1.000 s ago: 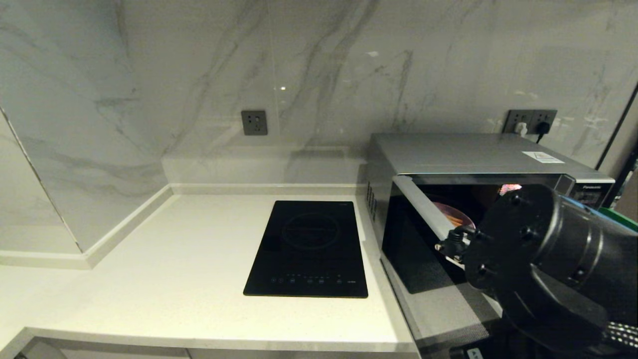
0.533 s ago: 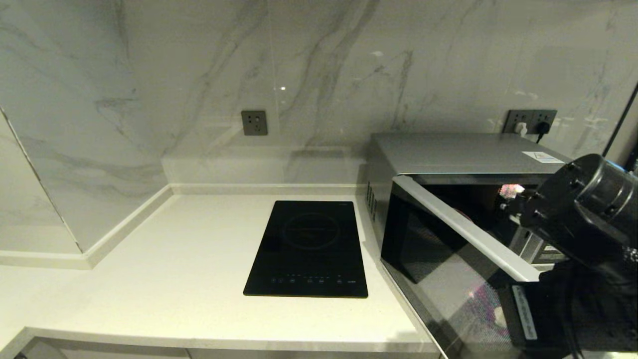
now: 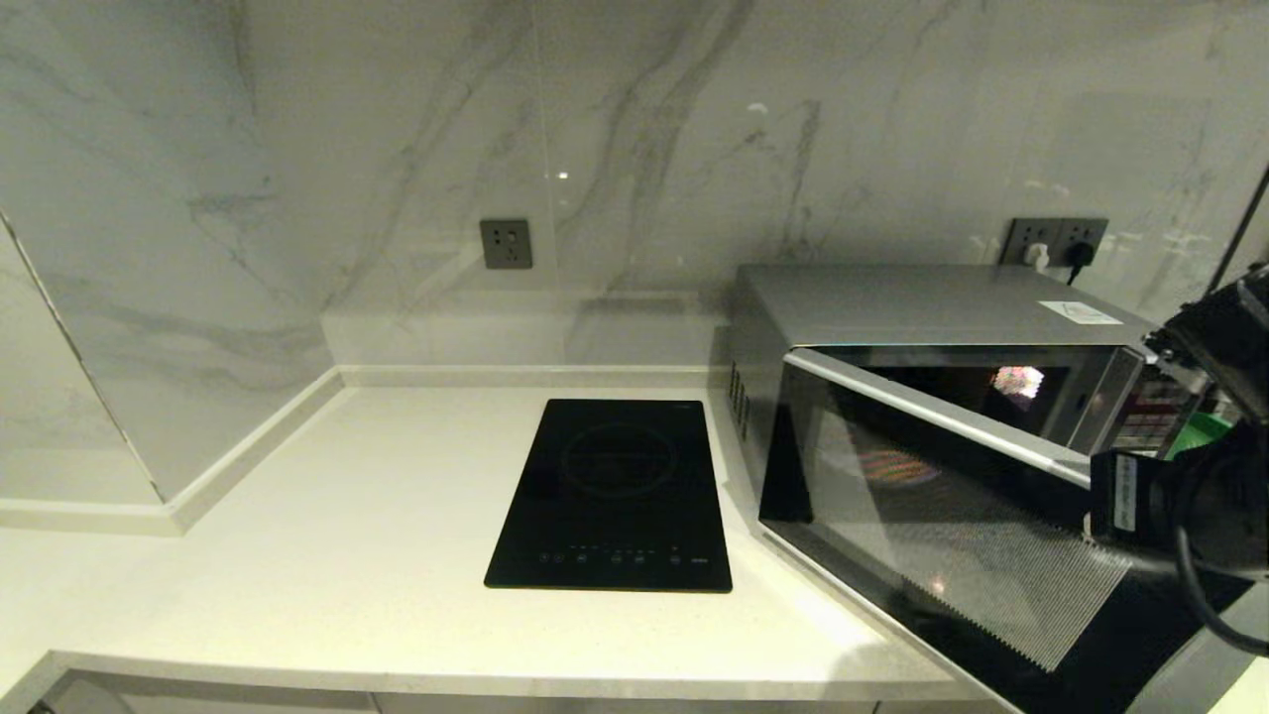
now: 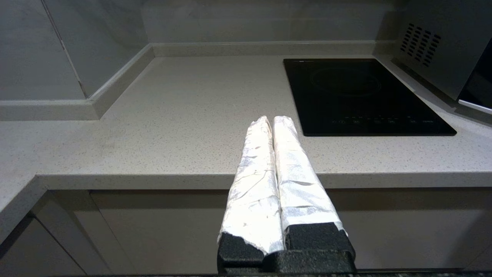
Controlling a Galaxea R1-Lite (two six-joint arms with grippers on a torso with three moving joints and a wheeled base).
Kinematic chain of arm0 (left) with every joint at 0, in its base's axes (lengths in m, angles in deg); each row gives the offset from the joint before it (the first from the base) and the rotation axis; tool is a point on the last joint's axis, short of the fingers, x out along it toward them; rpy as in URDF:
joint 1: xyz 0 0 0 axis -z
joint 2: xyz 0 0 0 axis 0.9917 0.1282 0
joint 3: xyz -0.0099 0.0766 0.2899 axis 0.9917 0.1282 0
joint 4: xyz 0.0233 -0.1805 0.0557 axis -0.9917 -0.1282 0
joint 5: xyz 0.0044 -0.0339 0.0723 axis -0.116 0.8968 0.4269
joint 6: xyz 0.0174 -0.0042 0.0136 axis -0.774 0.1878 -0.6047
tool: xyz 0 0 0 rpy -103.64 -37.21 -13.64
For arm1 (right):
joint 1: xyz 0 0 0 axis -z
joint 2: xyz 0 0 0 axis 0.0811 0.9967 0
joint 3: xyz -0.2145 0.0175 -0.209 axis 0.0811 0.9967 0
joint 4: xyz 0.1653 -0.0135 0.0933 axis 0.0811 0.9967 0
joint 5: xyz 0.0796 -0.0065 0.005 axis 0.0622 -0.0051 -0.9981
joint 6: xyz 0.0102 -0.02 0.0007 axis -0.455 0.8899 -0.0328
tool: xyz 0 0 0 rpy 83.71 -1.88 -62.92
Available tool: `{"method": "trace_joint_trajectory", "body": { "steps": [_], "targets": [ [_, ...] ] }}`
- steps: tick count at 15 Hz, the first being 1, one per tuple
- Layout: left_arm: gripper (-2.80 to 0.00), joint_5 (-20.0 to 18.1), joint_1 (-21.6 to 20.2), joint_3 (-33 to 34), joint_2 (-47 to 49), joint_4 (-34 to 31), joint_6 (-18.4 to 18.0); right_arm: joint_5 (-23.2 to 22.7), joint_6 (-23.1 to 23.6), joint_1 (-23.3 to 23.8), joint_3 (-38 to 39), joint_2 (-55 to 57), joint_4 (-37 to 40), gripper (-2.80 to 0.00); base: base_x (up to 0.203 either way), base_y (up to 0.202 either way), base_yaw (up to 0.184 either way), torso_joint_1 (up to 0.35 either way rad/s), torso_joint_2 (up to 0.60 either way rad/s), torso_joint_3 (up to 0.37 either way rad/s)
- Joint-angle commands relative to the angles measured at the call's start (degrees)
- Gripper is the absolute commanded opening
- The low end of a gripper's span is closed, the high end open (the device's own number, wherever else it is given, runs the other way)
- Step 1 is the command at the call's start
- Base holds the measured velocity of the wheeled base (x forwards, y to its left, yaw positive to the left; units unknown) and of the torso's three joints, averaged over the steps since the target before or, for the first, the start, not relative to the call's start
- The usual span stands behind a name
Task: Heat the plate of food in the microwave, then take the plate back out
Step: Close the microwave oven
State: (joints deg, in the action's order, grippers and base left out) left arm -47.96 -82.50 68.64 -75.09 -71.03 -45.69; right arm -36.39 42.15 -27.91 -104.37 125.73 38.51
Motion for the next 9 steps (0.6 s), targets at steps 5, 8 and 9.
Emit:
{"method": "trace_joint_trajectory", "body": {
  "steps": [5, 8, 9],
  "targets": [
    [-2.80, 0.0, 0.0, 0.0, 0.0, 0.0, 0.0, -1.4, 2.5, 10.5, 6.1, 0.9, -13.6, -2.80, 0.000, 0.000, 0.000, 0.000, 0.00, 0.000],
    [-2.80, 0.0, 0.0, 0.0, 0.0, 0.0, 0.0, -2.1, 3.0, 19.5, 5.8, 5.5, -18.3, -2.80, 0.000, 0.000, 0.000, 0.000, 0.00, 0.000],
    [-2.80, 0.0, 0.0, 0.0, 0.0, 0.0, 0.0, -3.1, 4.0, 23.4, 5.4, 7.0, -21.1, -2.80, 0.000, 0.000, 0.000, 0.000, 0.00, 0.000]
  ]
}}
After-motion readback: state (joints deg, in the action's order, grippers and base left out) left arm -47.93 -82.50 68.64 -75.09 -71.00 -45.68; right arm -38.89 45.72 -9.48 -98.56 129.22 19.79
